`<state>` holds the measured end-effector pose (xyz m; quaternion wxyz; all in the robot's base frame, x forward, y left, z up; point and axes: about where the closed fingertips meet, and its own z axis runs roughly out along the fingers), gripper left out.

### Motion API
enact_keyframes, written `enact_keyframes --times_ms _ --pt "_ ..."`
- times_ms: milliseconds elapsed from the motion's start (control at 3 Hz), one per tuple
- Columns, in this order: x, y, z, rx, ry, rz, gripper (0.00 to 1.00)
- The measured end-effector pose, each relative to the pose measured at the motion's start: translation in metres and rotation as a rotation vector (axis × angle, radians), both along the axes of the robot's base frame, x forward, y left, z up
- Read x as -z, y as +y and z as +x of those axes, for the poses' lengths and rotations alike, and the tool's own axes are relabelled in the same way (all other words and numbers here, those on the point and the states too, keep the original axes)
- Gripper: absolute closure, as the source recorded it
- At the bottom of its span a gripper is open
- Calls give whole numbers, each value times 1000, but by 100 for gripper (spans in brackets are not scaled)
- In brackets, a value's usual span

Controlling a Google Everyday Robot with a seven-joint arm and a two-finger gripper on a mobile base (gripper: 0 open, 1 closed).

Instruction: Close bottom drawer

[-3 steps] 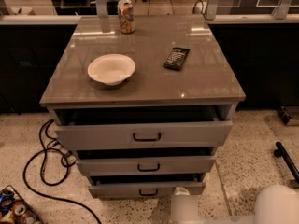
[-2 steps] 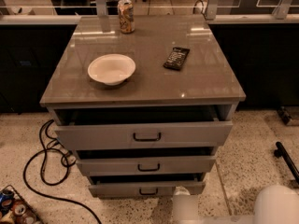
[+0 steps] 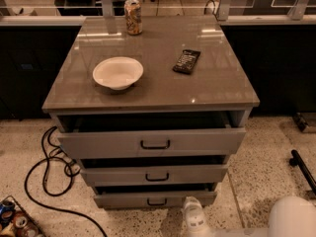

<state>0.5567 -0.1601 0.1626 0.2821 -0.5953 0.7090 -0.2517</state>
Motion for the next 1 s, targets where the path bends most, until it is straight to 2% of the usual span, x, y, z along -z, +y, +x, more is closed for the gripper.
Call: enact_keyframes --times_ms 1000 --pt "1 -1 3 1 -6 4 100"
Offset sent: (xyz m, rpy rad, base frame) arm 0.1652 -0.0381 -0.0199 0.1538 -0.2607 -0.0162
